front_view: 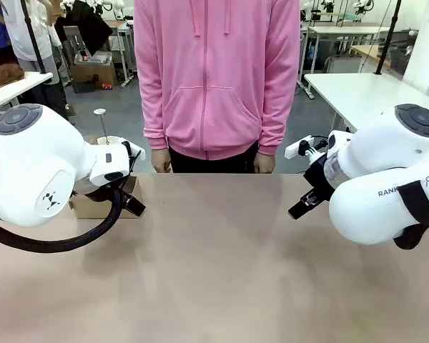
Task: Pour a drink into a cup and package it in a carrier.
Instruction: Pick up the 600 ml Paper Cup and place it in the middle top area of the table.
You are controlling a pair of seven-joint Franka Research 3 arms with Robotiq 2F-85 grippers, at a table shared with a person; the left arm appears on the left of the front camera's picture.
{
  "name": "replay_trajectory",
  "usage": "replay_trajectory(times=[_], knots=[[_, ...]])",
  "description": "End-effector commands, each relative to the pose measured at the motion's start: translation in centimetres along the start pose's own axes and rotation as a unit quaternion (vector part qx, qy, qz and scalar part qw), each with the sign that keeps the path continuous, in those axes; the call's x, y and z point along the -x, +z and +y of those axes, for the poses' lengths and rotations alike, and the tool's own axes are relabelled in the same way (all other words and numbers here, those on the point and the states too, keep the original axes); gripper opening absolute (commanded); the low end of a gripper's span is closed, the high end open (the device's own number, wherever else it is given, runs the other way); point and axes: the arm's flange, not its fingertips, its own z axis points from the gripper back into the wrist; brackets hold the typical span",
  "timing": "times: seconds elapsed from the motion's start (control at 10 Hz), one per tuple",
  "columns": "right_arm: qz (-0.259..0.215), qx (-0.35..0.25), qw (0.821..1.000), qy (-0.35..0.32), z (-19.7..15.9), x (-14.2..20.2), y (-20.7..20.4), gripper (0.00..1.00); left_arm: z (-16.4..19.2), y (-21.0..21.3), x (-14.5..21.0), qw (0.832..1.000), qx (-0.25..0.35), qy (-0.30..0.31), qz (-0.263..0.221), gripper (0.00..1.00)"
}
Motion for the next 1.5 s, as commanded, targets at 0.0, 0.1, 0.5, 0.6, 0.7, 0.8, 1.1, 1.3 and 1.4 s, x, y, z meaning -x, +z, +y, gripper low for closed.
replay_trajectory(times=[0.0,0.1,0.5,0.6,0.7,0.8,1.1,1.3,1.4], knots=[[0.0,0.0,1.0,0.0,0.0,0.0,0.0,1.0,0.0,0.0,0.0,1.0,0.0,0.0,0.0,1.0],[0.0,0.0,1.0,0.0,0.0,0.0,0.0,1.0,0.0,0.0,0.0,1.0,0.0,0.0,0.0,1.0],[0.0,0.0,1.0,0.0,0.0,0.0,0.0,1.0,0.0,0.0,0.0,1.0,0.0,0.0,0.0,1.0],[0.0,0.0,1.0,0.0,0.0,0.0,0.0,1.0,0.0,0.0,0.0,1.0,0.0,0.0,0.0,1.0],[0.0,0.0,1.0,0.0,0.0,0.0,0.0,1.0,0.0,0.0,0.0,1.0,0.0,0.0,0.0,1.0],[0.0,0.0,1.0,0.0,0.0,0.0,0.0,1.0,0.0,0.0,0.0,1.0,0.0,0.0,0.0,1.0],[-0.01,-0.017,1.0,-0.013,-4.0,-4.0,4.2,1.0,0.0,0.0,0.0,1.0,0.0,0.0,0.0,1.0],[-0.034,-0.073,0.997,-0.02,-9.9,-5.4,8.7,1.0,0.0,0.0,0.0,1.0,0.0,0.0,0.0,1.0],[-0.049,-0.106,0.993,-0.008,-12.6,-5.1,10.6,1.0,0.0,0.0,0.0,1.0,0.0,0.0,0.0,1.0]])
